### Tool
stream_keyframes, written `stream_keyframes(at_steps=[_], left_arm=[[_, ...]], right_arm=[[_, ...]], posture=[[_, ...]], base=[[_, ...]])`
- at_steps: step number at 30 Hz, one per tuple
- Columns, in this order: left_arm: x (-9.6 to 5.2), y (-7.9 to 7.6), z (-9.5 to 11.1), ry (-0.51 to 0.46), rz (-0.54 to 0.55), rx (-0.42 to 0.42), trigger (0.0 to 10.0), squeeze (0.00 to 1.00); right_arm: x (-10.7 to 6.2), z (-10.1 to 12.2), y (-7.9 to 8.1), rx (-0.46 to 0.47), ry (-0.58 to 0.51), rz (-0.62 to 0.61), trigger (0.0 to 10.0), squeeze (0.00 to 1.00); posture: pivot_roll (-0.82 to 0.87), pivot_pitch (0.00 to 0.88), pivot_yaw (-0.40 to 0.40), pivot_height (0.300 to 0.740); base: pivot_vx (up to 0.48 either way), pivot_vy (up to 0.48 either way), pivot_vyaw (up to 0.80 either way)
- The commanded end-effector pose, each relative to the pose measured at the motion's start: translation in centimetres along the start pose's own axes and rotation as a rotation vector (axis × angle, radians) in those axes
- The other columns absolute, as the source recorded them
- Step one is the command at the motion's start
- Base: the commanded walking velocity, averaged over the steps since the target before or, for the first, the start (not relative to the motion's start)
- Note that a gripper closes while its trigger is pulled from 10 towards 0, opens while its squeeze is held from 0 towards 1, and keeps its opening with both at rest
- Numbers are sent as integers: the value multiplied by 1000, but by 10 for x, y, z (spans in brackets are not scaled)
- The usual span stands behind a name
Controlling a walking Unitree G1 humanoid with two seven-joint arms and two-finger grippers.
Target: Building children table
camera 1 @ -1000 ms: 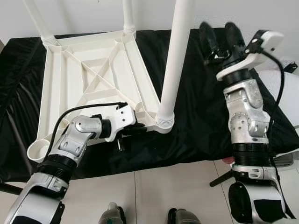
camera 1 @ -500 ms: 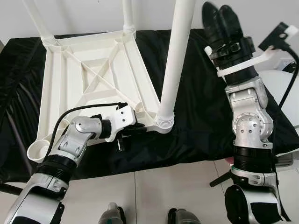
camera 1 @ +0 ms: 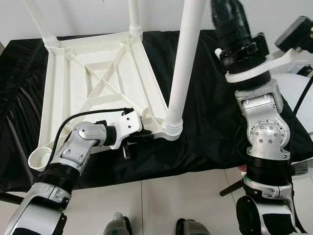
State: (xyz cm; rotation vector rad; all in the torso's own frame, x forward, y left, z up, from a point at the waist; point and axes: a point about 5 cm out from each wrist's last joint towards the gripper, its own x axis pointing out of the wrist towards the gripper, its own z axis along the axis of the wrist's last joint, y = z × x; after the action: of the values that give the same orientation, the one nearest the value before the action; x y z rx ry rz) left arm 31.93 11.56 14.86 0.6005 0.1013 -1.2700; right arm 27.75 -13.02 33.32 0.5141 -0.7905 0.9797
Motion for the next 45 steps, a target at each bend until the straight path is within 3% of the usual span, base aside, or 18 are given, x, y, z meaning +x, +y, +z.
stream_keyframes(at_steps=[1, 16, 23, 24, 25, 26, 27, 29, 30, 31, 45], left_arm=[[3, -17, -26, 107, -66, -78, 10000, 0], [7, -19, -23, 90, -64, -76, 10000, 0], [8, -19, -22, 88, -62, -76, 10000, 0], [8, -19, -22, 86, -60, -75, 10000, 0], [8, -19, -22, 86, -60, -75, 10000, 0], [8, -19, -21, 85, -57, -74, 10000, 0], [8, -18, -21, 84, -54, -74, 10000, 0], [8, -18, -21, 84, -54, -73, 10000, 0], [8, -17, -20, 84, -53, -74, 10000, 0], [7, -17, -20, 83, -52, -72, 10000, 0], [7, -13, -17, 82, -47, -63, 10000, 0]], right_arm=[[0, -1, 6, 5, 24, 41, 10000, 0], [23, 3, -8, -41, 155, 78, 10000, 0], [26, 4, -10, -49, 178, 79, 10000, 0], [26, 4, -11, -51, 193, 80, 8431, 0], [26, 4, -11, -51, 193, 80, 8431, 0], [26, 3, -12, -49, 207, 80, 6000, 0], [26, 1, -12, -43, 230, 87, 4588, 0], [26, 1, -12, -41, 237, 89, 4588, 0], [26, 0, -12, -37, 242, 95, 1725, 0], [26, 0, -12, -34, 248, 101, 0, 0], [26, -1, -10, -24, 284, 141, 0, 0]], posture=[[45, 150, 30, 740], [34, 155, -2, 740], [32, 160, -11, 740], [32, 164, -17, 740], [32, 164, -17, 740], [32, 166, -20, 740], [31, 169, -21, 740], [31, 169, -21, 740], [31, 169, -21, 740], [31, 169, -21, 740], [26, 177, -23, 740]], base=[[0, 0, 0], [0, 0, 0], [0, 0, 0], [0, 0, 0], [0, 0, 0], [0, 0, 0], [0, 0, 0], [0, 0, 0], [0, 0, 0], [0, 0, 0], [0, 0, 0]])
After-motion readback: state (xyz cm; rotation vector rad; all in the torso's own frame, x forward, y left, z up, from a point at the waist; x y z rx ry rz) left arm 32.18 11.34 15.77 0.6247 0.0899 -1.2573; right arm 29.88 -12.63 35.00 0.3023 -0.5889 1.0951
